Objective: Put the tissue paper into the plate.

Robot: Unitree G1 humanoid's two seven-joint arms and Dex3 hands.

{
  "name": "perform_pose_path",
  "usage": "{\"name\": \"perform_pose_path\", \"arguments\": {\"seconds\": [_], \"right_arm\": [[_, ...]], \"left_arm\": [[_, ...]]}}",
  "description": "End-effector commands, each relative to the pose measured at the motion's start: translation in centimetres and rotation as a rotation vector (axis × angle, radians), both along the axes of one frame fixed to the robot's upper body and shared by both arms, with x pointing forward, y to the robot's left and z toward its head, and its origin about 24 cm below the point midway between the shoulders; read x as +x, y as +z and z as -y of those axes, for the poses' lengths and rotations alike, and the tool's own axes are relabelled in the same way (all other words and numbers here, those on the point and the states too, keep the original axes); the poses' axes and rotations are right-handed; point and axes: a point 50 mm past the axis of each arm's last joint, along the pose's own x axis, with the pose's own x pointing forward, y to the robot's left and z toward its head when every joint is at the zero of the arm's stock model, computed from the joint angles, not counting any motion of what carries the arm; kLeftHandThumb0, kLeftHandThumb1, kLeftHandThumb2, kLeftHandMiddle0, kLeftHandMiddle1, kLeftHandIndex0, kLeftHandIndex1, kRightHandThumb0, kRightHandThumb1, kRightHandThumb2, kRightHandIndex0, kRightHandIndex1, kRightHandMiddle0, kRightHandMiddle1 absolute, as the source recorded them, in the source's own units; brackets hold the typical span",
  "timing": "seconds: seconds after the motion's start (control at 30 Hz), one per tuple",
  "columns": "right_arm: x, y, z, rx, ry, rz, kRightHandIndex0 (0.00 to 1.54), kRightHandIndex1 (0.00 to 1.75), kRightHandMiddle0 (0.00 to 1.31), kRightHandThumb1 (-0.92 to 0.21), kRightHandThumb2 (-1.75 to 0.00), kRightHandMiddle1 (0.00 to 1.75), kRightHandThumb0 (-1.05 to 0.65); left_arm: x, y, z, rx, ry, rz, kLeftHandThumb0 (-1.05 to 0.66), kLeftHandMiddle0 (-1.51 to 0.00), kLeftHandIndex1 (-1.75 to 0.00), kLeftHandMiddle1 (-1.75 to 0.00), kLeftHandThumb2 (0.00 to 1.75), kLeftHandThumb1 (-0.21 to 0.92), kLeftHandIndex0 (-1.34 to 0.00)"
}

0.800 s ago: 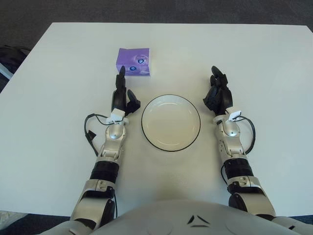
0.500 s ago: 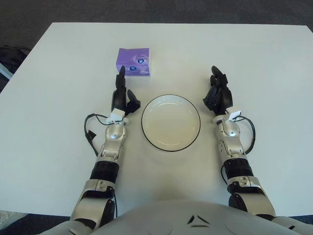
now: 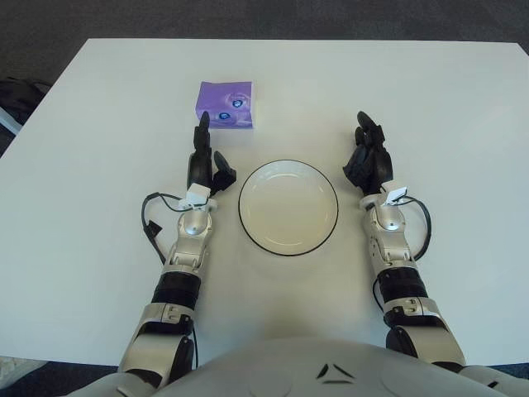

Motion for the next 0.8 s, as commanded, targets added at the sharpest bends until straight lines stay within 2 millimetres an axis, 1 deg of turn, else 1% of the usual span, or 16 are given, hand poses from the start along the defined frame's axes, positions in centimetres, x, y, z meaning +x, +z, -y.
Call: {"name": "perform_pose_path", "arguments": {"seconds": [0.0,0.17,0.37,0.43,0.53,0.63,0.77], "right_arm": [[-1.6,-3.7,0.3,0.018,-0.02,-0.171,0.22,0.0,0.0,-0.92,-1.02,0.38,-0.7],[-1.6,-3.8,0.2,0.018,-0.02,-0.175,0.21,0.0,0.0,-0.92,-1.02,0.38,-0.69],[-1.5,-3.8,0.2,0.026,-0.019,-0.181,0.21,0.0,0.0,-0.92,-1.02,0.38,-0.69],[-1.5,-3.9,0.2,0.027,-0.019,-0.183,0.21,0.0,0.0,-0.92,-1.02,0.37,-0.69],[-1.4,-3.9,0.2,0.028,-0.018,-0.186,0.21,0.0,0.0,-0.92,-1.02,0.37,-0.69],[-1.4,-3.9,0.1,0.029,-0.017,-0.187,0.2,0.0,0.0,-0.92,-1.03,0.37,-0.68],[-1.3,-4.0,0.1,0.03,-0.014,-0.187,0.2,0.0,0.0,-0.92,-1.03,0.38,-0.68]], "left_arm": [[-3.1,-5.2,-1.6,0.046,0.052,-0.216,-0.89,-0.03,-0.14,0.0,1.22,0.92,0.0],[-2.8,-3.8,-3.0,0.068,0.102,-0.16,-0.9,-0.03,-0.15,0.0,1.21,0.92,0.0],[-2.4,-0.8,-5.5,0.13,0.181,-0.056,-0.9,-0.02,-0.15,0.0,1.2,0.92,0.0],[-2.5,0.6,-6.3,0.2,0.206,-0.007,-0.9,-0.01,-0.13,0.0,1.2,0.92,0.0],[-2.6,2.4,-7.2,0.373,0.242,0.072,-0.89,0.0,-0.08,0.0,1.19,0.92,0.0],[-2.7,3.5,-7.4,0.482,0.266,0.131,-0.87,0.0,-0.02,0.0,1.17,0.92,0.0],[-2.5,5.3,-8.2,0.622,0.29,0.221,-0.85,0.0,0.0,0.0,1.14,0.92,0.0]]}}
